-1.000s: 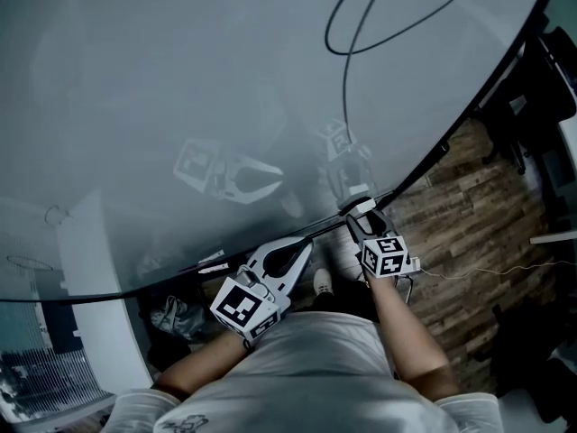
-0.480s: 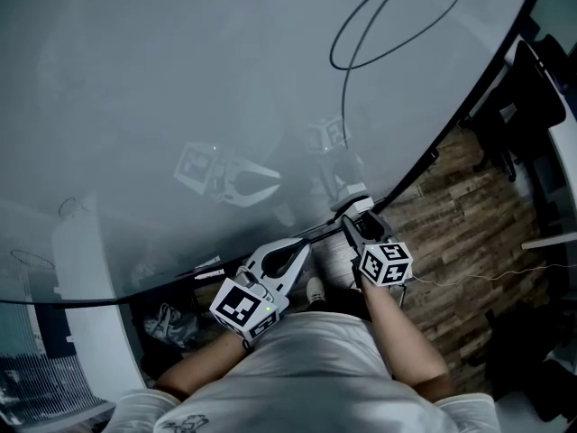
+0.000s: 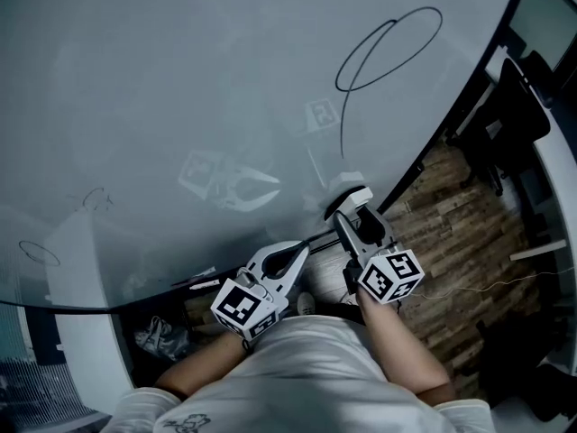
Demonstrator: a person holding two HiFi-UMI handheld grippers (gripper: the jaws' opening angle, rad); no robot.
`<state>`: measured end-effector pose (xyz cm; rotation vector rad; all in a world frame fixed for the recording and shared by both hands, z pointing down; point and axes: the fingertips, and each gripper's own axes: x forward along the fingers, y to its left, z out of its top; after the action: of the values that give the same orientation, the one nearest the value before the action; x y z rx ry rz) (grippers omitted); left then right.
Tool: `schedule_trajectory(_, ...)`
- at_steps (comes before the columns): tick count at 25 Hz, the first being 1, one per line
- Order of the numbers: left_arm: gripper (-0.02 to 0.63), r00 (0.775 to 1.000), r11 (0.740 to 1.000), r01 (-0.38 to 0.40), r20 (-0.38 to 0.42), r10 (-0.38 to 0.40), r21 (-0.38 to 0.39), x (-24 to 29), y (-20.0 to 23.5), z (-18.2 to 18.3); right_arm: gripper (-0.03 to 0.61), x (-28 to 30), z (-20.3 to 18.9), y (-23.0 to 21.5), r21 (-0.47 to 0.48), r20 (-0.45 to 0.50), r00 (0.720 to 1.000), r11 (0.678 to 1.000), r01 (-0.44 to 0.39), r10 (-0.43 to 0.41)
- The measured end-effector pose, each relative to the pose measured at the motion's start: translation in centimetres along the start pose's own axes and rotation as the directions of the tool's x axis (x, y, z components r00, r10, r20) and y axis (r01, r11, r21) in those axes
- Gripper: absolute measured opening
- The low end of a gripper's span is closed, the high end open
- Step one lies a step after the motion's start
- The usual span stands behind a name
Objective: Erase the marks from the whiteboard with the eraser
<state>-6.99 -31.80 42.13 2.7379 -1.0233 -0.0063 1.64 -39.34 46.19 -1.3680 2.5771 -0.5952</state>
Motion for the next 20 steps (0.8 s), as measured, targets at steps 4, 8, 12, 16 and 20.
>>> schedule_trajectory(4,0.006,1.0,1.0,0.003,0.001,-0.003,-0.005,0.1,0.2,0.0,0.235,0.3,1.3,0.7,-0.06,0.024,1.0,0.998,-0.013,0.014)
schedule_trajectory(8,0.006,1.0,1.0,-0.004,-0.014,0.004,-0.008,0.0,0.1,0.0,0.235,0.2,-0.4,0.0,-0.137,0.02,1.0,0.99,0.009,-0.006)
schedule_trajectory(12,0.006,0.999,1.0,-0.017,-0.031,0.016,-0.011,-0.2,0.0,-0.3,0.235,0.5,-5.1,-2.1,-0.116,-0.049,0.998,0.993,0.027,-0.033)
schedule_trajectory(16,0.006,0.998,0.999,-0.04,-0.047,0.039,-0.014,-1.0,0.4,-1.5,0.235,0.8,-9.7,-4.8,-0.126,-0.129,0.989,0.991,0.052,-0.069)
schedule_trajectory(20,0.006,0.997,0.998,-0.061,-0.054,0.061,0.006,-1.8,0.4,-2.5,0.235,0.5,-14.0,-7.8,-0.126,-0.232,0.967,0.989,0.074,-0.102)
